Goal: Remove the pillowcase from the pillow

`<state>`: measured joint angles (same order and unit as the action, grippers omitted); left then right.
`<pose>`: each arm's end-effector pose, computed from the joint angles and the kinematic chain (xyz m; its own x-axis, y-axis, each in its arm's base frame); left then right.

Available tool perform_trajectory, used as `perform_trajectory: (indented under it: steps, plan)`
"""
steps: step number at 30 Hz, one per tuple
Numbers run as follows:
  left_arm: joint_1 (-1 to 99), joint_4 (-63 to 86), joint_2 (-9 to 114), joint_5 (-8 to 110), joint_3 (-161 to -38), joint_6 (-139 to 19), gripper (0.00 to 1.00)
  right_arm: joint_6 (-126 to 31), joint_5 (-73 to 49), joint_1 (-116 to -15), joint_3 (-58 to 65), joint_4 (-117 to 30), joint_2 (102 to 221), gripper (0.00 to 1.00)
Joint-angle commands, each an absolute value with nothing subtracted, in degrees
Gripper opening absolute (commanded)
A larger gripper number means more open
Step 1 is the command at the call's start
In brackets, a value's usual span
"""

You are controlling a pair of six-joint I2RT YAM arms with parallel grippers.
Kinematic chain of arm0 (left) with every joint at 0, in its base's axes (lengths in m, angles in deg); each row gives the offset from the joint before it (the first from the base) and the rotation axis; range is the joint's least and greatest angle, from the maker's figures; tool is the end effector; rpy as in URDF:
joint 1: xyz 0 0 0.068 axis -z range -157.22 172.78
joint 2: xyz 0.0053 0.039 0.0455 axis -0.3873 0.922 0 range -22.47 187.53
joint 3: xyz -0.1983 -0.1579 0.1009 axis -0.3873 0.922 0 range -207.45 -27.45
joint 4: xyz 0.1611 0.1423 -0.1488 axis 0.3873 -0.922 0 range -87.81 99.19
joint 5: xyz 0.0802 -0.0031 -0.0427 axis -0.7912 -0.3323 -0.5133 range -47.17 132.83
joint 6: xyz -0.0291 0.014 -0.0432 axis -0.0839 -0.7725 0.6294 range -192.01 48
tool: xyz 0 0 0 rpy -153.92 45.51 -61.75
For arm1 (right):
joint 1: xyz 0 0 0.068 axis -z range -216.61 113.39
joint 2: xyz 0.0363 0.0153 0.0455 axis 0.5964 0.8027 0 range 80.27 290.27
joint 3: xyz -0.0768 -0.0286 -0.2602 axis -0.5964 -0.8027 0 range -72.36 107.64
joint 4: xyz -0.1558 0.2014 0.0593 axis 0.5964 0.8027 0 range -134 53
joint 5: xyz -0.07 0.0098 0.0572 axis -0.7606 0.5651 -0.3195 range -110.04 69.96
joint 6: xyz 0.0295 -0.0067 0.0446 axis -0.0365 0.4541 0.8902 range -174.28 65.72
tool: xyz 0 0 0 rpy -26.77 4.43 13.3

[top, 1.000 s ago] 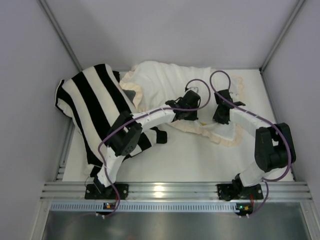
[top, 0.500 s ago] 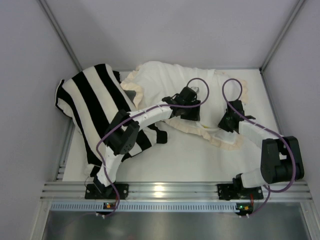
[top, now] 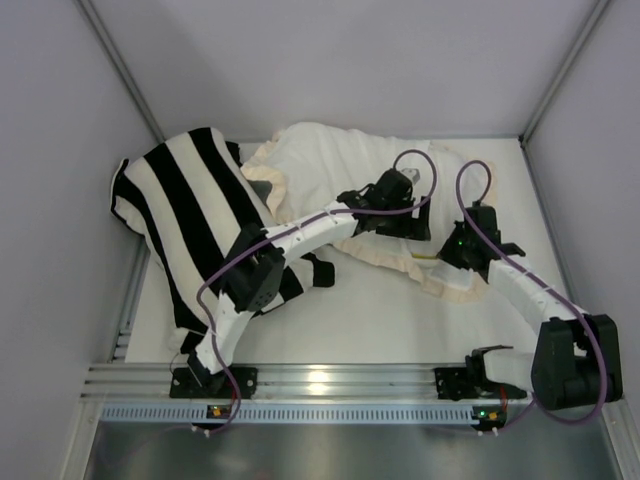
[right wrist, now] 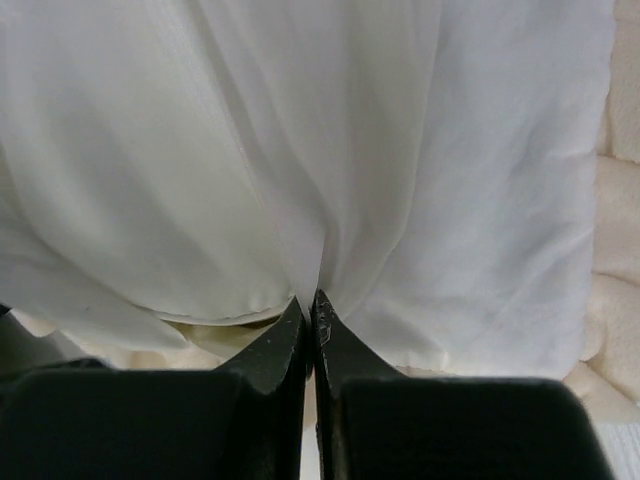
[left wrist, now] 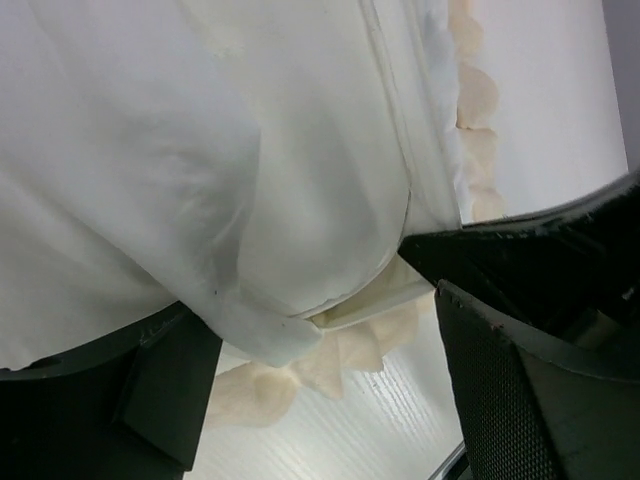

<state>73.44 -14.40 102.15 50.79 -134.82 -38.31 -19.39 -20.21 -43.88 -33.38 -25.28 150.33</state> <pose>0.3159 -0.3931 0.2440 -0.8068 0.1175 -0.5791 0.4625 0.7355 -0.4951 0.2396 0.0305 0.2029 -0.6927 0.4884 -0.5306 0.3312 0.8690 0.3675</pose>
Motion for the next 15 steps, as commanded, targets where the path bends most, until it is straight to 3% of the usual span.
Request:
perform_trajectory:
  steps: [1, 12, 14, 15]
  plan:
    - [73.1, -14.8, 105.8, 50.1, -137.9, -35.3, 0.88, -20.0, -17.9, -43.1, -34.5, -22.3, 148.3, 0.0]
    - [73.3, -17.4, 118.2, 49.0, -147.1, -33.3, 0.84, -17.9, -19.3, -42.9, -35.6, -22.3, 148.0, 0.0]
    - [73.3, -17.3, 120.7, 48.4, -148.5, -32.7, 0.78, -17.8, -19.8, -42.8, -36.0, -22.4, 148.0, 0.0]
    - [73.3, -17.4, 121.6, 48.1, -149.0, -32.5, 0.64, -17.5, -19.7, -42.5, -36.2, -22.3, 148.0, 0.0]
